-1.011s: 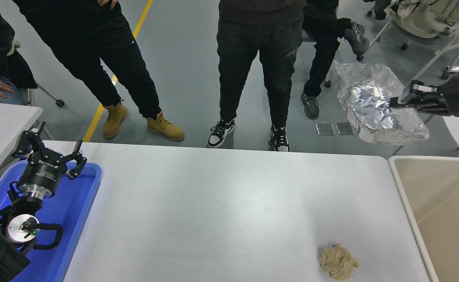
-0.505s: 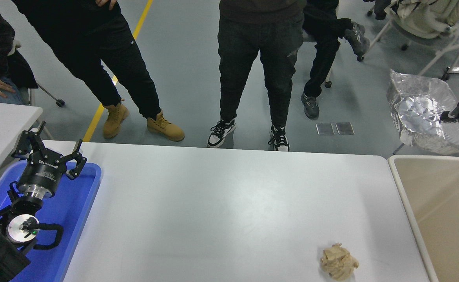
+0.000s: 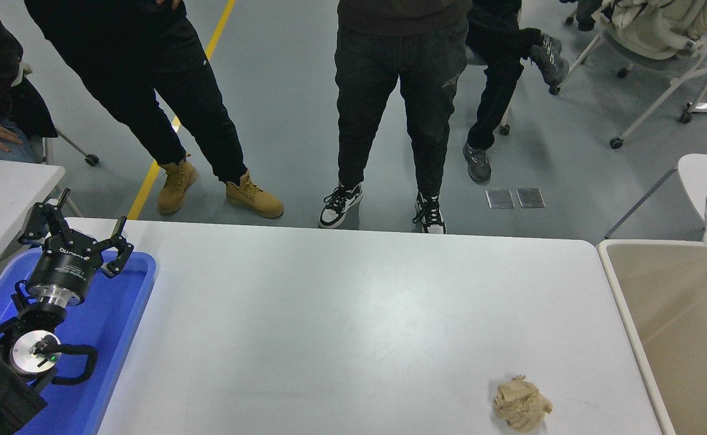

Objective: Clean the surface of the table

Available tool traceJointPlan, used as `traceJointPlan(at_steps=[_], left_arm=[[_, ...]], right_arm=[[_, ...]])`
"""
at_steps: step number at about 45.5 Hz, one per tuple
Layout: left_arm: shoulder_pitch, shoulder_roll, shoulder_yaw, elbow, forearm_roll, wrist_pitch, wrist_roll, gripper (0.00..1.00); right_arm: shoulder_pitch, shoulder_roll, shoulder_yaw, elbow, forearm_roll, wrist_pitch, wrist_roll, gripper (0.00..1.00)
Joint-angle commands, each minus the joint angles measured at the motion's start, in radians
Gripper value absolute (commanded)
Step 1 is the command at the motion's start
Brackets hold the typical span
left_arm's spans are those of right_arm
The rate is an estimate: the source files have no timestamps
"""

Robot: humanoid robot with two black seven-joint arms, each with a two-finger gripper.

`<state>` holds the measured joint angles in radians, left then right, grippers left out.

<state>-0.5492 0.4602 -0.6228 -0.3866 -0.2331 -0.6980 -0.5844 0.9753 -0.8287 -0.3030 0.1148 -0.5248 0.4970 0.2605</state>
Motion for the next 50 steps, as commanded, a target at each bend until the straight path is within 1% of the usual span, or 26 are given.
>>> traceJointPlan(at_steps=[1,15,28,41,50], left_arm=[[0.0,0.0,0.0,0.0,0.0,0.0,0.0,1.0],[0.0,0.0,0.0,0.0,0.0,0.0,0.0,1.0],[0.0,0.0,0.0,0.0,0.0,0.0,0.0,1.0],[0.0,0.0,0.0,0.0,0.0,0.0,0.0,1.0],[0.0,0.0,0.0,0.0,0.0,0.0,0.0,1.0]], right_arm=[[-0.122,0.089,0.005,-0.127,0.045,-0.067,-0.01,0.0],[-0.217,0.194,0.053,-0.147,0.043,-0.187,-0.101,0.0],[-0.277,0.253,0.113,-0.15,0.045,-0.227,-0.171,0.0],[-0.346,0.281,0.148,-0.15,0.059,-0.256,-0.178,0.0],[-0.356,0.304,0.156,-0.149,0.066,-0.282,-0.178,0.0]])
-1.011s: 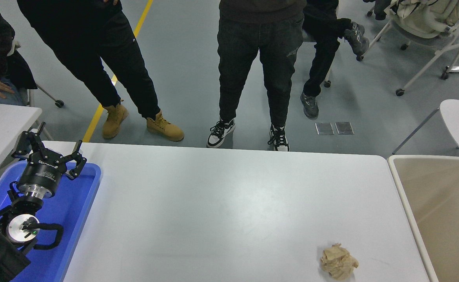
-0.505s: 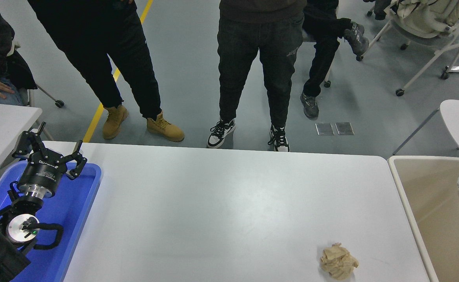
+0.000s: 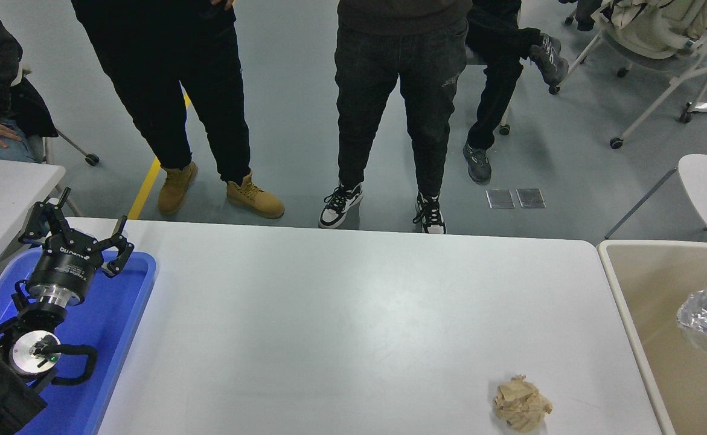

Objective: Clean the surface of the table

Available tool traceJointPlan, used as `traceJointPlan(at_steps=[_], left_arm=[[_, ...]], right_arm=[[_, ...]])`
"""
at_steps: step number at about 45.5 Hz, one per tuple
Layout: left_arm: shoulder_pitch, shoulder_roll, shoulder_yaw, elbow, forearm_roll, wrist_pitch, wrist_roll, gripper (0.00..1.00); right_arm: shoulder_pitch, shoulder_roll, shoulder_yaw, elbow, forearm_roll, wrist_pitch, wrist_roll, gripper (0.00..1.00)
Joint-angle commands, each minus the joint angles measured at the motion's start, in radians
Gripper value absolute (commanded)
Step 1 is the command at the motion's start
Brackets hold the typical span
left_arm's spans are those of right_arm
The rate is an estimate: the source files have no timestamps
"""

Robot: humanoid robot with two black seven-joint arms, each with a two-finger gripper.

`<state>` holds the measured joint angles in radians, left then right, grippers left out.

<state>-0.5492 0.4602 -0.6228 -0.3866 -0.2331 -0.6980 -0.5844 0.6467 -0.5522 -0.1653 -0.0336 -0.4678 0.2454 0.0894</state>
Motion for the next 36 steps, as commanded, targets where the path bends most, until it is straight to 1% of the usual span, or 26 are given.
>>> traceJointPlan(at_steps=[1,5,10,11,16,36], left_arm=[[0.0,0.0,0.0,0.0,0.0,0.0,0.0,1.0],[0.0,0.0,0.0,0.0,0.0,0.0,0.0,1.0],[0.0,0.0,0.0,0.0,0.0,0.0,0.0,1.0],[0.0,0.0,0.0,0.0,0.0,0.0,0.0,1.0],[0.0,0.0,0.0,0.0,0.0,0.0,0.0,1.0],[0.0,0.0,0.0,0.0,0.0,0.0,0.0,1.0]], right_arm=[[-0.027,0.031,0.023,0.0,0.009,-0.034,-0.007,0.0],[-0.027,0.046,0.039,0.0,0.009,-0.043,-0.007,0.0],[-0.033,0.072,0.056,0.0,0.009,-0.086,-0.007,0.0],[-0.042,0.089,0.07,0.0,0.009,-0.11,-0.007,0.0],[-0.058,0.112,0.084,-0.002,0.009,-0.136,-0.007,0.0],[-0.071,0.129,0.089,-0.002,0.029,-0.155,-0.007,0.0]])
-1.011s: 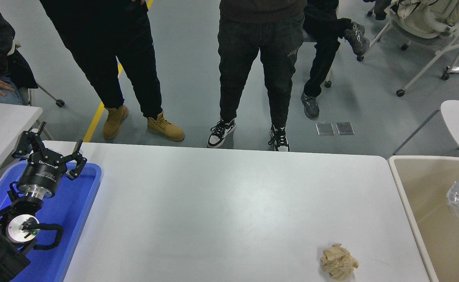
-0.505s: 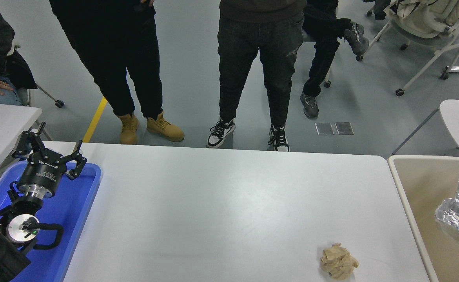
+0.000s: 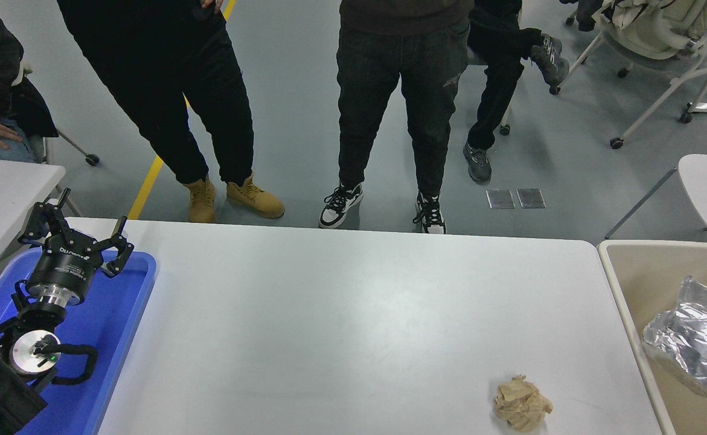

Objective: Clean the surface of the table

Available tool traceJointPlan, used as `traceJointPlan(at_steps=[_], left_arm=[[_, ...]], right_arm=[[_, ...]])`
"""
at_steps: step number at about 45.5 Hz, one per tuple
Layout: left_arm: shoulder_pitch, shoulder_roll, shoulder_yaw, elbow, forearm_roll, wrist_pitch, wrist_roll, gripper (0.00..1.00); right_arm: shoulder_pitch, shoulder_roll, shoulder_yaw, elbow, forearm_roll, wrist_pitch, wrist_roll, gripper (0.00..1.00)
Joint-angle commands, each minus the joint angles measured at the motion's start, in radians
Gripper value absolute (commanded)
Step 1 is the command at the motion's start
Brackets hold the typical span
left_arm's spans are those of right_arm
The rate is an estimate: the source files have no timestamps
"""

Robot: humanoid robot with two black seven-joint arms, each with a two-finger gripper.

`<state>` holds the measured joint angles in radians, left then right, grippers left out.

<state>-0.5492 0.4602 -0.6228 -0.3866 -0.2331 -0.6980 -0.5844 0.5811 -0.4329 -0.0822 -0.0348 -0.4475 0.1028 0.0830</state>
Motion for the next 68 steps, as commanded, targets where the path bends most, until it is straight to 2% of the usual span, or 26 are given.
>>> traceJointPlan(at_steps=[1,14,16,19,20,22,26,29,38,41,68], left_arm=[[0.0,0.0,0.0,0.0,0.0,0.0,0.0,1.0],[0.0,0.0,0.0,0.0,0.0,0.0,0.0,1.0],[0.0,0.0,0.0,0.0,0.0,0.0,0.0,1.0],[0.0,0.0,0.0,0.0,0.0,0.0,0.0,1.0],[0.0,0.0,0.0,0.0,0.0,0.0,0.0,1.0],[0.0,0.0,0.0,0.0,0.0,0.0,0.0,1.0],[0.0,0.0,0.0,0.0,0.0,0.0,0.0,1.0],[0.0,0.0,0.0,0.0,0.0,0.0,0.0,1.0],[0.0,0.0,0.0,0.0,0.0,0.0,0.0,1.0],[0.0,0.0,0.0,0.0,0.0,0.0,0.0,1.0],[0.0,0.0,0.0,0.0,0.0,0.0,0.0,1.0]], right_arm=[[-0.007,0.01,0.004,0.0,0.009,-0.014,0.0,0.0],[-0.007,0.008,0.006,-0.011,0.01,-0.034,0.0,0.0],[-0.006,0.006,0.006,-0.011,0.01,-0.038,0.0,0.1],[-0.007,0.006,0.006,-0.011,0.01,-0.046,0.0,0.3],[-0.007,0.005,0.006,-0.011,0.01,-0.054,0.0,0.46],[-0.009,0.005,0.006,-0.01,0.01,-0.063,0.001,0.62],[-0.009,0.006,0.007,-0.005,0.01,-0.084,0.001,0.79],[-0.009,0.006,0.009,-0.002,0.01,-0.104,0.001,0.87],[-0.001,0.005,0.021,0.004,0.01,-0.117,0.003,0.9],[0.006,0.002,0.045,0.004,0.01,-0.118,0.003,0.96],[0.206,-0.049,0.199,0.053,0.012,-0.109,0.018,0.98]])
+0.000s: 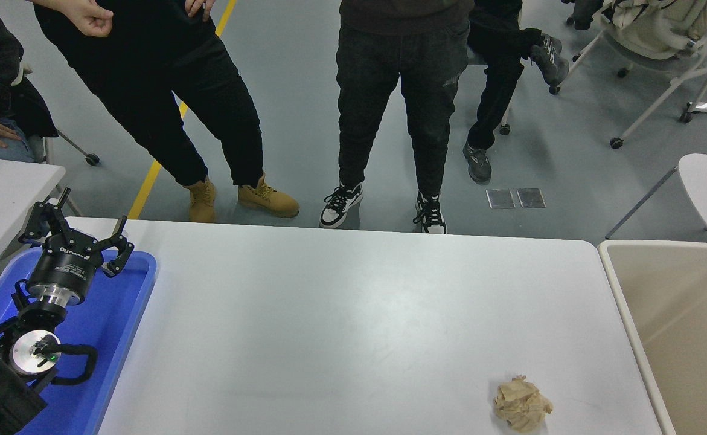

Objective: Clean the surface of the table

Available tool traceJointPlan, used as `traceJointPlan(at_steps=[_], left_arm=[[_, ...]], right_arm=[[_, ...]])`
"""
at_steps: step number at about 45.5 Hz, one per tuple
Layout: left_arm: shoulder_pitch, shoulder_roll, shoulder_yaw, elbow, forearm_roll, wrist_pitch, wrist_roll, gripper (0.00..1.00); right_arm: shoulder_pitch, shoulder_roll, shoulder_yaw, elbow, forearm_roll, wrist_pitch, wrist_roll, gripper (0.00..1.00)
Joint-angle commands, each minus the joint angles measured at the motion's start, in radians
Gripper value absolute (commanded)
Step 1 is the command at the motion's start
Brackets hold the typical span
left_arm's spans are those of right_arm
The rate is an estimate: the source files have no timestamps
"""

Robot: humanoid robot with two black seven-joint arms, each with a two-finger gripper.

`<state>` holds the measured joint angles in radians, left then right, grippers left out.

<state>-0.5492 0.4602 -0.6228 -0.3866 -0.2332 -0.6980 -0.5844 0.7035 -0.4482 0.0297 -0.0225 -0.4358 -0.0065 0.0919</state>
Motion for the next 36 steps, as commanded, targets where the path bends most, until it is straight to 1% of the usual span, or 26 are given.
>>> traceJointPlan(at_steps=[1,8,20,24,25,36], left_arm=[[0.0,0.0,0.0,0.0,0.0,0.0,0.0,1.0],[0.0,0.0,0.0,0.0,0.0,0.0,0.0,1.0],[0.0,0.0,0.0,0.0,0.0,0.0,0.0,1.0],[0.0,0.0,0.0,0.0,0.0,0.0,0.0,1.0],[0.0,0.0,0.0,0.0,0.0,0.0,0.0,1.0],[0.0,0.0,0.0,0.0,0.0,0.0,0.0,1.0]], right_arm=[[0.091,-0.038,0.102,0.05,0.0,0.0,0.011,0.98],[0.137,-0.072,0.213,0.114,0.0,0.002,0.011,0.98],[0.189,-0.129,0.314,0.219,0.0,0.0,0.011,0.98],[0.2,-0.153,0.395,0.283,0.0,0.0,0.011,0.98],[0.202,-0.167,0.45,0.333,0.0,-0.001,0.011,0.98],[0.214,-0.227,0.645,0.539,0.0,0.0,0.012,0.98]])
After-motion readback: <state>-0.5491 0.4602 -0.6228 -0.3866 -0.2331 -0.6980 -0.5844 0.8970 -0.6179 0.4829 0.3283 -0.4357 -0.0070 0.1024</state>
